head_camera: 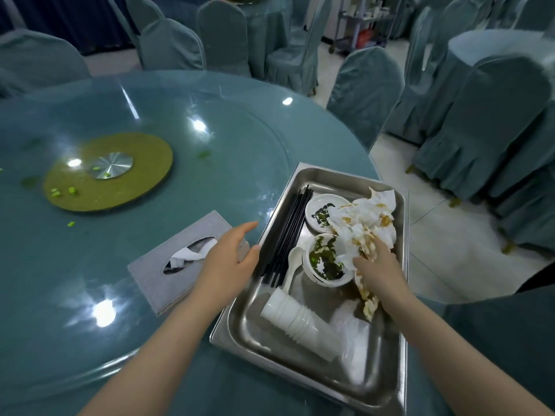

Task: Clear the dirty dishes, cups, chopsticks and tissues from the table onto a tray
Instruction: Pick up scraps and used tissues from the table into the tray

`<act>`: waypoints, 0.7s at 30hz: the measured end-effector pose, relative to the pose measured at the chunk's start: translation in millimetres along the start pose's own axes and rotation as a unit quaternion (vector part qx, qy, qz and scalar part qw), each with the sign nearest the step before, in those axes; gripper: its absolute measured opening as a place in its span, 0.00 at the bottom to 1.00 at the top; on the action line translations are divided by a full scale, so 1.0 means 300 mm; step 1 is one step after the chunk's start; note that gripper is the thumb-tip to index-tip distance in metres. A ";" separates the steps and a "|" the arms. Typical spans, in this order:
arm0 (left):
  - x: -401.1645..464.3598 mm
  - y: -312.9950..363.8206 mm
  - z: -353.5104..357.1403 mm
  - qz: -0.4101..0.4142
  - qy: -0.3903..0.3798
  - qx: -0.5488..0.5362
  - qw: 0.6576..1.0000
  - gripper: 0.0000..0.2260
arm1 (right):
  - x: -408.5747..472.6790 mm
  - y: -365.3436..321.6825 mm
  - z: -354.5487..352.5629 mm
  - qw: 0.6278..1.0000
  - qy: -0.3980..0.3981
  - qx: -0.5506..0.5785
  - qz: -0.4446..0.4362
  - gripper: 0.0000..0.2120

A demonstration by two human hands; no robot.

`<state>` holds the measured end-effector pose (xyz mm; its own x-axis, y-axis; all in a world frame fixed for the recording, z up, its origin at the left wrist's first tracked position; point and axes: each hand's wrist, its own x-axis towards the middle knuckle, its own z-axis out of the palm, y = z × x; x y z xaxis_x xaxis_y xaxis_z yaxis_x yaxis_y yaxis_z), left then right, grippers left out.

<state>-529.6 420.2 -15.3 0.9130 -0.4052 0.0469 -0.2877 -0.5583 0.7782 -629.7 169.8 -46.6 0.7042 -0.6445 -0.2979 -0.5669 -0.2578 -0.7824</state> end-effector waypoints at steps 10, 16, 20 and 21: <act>-0.168 -0.146 -0.207 -0.063 0.076 0.003 0.995 0.18 | -0.156 -0.204 0.251 0.974 -0.153 -0.094 -0.137 0.29; -0.276 -0.273 -0.308 -0.142 0.104 0.021 0.984 0.21 | -0.162 -0.338 0.485 0.918 -0.209 -0.183 -0.283 0.27; -0.325 -0.318 -0.367 -0.169 0.117 0.035 0.978 0.21 | -0.105 -0.407 0.648 0.881 -0.209 -0.276 -0.323 0.25; -0.329 -0.324 -0.382 -0.176 0.124 0.039 0.976 0.21 | -0.088 -0.419 0.679 0.866 -0.218 -0.317 -0.321 0.23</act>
<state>-558.5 597.4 -23.8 0.9984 0.0028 -0.0568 0.0431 -0.6886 0.7239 -489.9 365.9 -51.6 0.9771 0.0745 -0.1991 -0.0231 -0.8940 -0.4475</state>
